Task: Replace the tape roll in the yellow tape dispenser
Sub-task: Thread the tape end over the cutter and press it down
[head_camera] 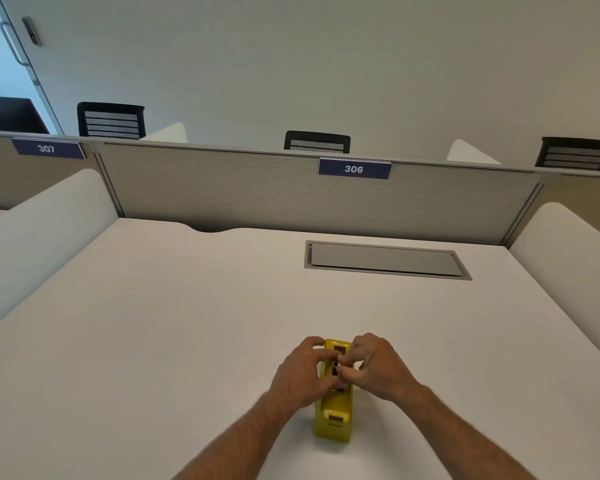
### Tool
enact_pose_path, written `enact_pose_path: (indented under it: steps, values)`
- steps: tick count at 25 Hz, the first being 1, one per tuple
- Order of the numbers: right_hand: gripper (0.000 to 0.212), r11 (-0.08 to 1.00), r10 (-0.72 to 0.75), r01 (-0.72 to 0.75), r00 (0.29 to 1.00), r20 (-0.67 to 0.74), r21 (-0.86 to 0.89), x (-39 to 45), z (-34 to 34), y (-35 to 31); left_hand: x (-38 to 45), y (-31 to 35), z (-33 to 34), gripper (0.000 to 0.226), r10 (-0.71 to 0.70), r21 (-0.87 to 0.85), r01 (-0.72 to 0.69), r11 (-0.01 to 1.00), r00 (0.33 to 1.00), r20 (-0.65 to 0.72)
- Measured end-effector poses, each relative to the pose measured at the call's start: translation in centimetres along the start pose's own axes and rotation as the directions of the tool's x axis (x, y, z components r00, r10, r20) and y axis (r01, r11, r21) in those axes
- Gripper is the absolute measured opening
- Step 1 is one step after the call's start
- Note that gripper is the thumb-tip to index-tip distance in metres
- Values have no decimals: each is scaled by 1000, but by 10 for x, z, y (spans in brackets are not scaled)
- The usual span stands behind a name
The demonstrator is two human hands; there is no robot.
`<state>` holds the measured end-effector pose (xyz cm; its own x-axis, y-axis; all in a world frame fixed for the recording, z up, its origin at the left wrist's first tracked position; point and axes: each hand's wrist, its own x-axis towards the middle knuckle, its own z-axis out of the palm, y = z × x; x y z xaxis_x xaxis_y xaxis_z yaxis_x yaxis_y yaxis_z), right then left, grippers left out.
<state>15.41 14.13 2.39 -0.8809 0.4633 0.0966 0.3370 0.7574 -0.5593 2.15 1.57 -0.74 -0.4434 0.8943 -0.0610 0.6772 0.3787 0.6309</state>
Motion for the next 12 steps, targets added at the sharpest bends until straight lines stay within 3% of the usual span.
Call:
enact_pose_path:
  steps: [12]
  values:
    - [10,1000,2,-2,1000,11,0,2,0,0,-1,1,1,59,-33,-26,33,999,999,6]
